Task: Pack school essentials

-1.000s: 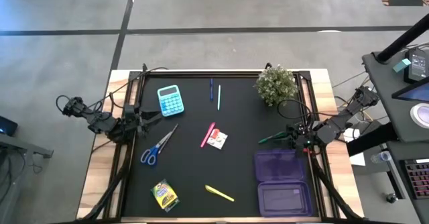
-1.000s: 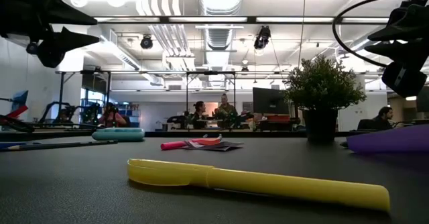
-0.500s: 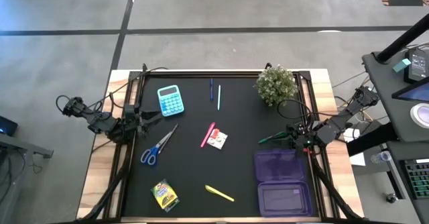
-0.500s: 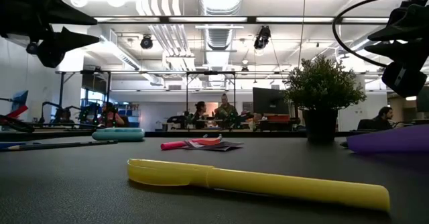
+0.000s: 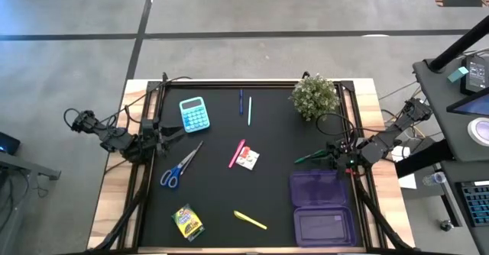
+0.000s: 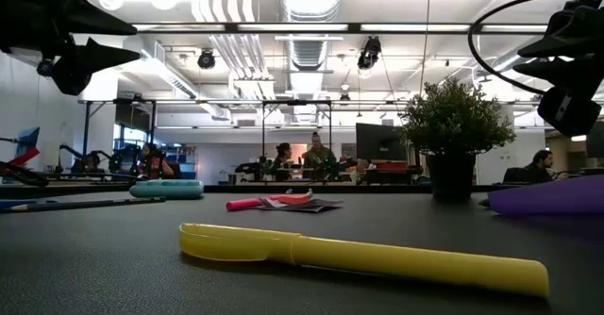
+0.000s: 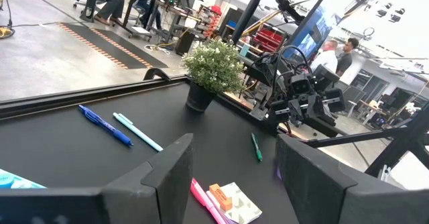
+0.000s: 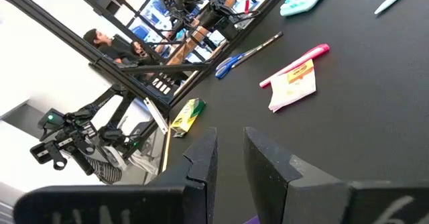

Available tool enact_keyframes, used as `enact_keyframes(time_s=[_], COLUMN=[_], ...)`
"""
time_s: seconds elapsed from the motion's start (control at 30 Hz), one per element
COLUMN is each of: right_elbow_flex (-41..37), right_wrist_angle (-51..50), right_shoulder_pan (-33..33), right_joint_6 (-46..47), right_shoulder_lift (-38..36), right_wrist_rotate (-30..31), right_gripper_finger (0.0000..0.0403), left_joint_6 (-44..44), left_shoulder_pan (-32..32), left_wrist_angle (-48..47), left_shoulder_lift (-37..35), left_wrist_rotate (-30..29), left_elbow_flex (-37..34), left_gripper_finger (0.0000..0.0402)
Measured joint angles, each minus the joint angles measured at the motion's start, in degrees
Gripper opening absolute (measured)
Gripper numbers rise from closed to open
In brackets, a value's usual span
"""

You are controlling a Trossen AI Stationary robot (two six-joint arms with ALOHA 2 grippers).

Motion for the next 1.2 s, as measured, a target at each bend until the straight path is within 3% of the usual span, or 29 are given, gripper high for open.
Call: enact_keyframes(time_s=[0.33, 0.53, 0.67, 1.2], right_elbow_flex=[0.0, 0.0, 0.0, 0.0], right_wrist_angle=[1.3, 1.4, 2.7, 18.3], right_shoulder_pan=[0.0, 0.0, 0.0, 0.0], right_joint_6=[0.0, -2.4, 6.9, 6.7], right_shoulder_lift=[0.0, 0.0, 0.0, 1.0], right_wrist_rotate=[0.0, 4.6, 4.6, 2.1], right_gripper_finger=[0.0063, 0.0063, 0.0063, 0.0063], left_joint_6=[0.0, 0.0, 0.0, 0.0], left_shoulder_pan=[0.0, 0.0, 0.0, 0.0], left_wrist_angle=[0.0, 0.0, 0.0, 0.0], left_shoulder_lift=[0.0, 0.0, 0.0, 0.0], left_wrist_rotate=[0.0, 0.0, 0.0, 0.0], left_elbow_flex=[0.0, 0.0, 0.0, 0.0], left_gripper_finger=[0.0194, 0.0194, 0.0194, 0.0194])
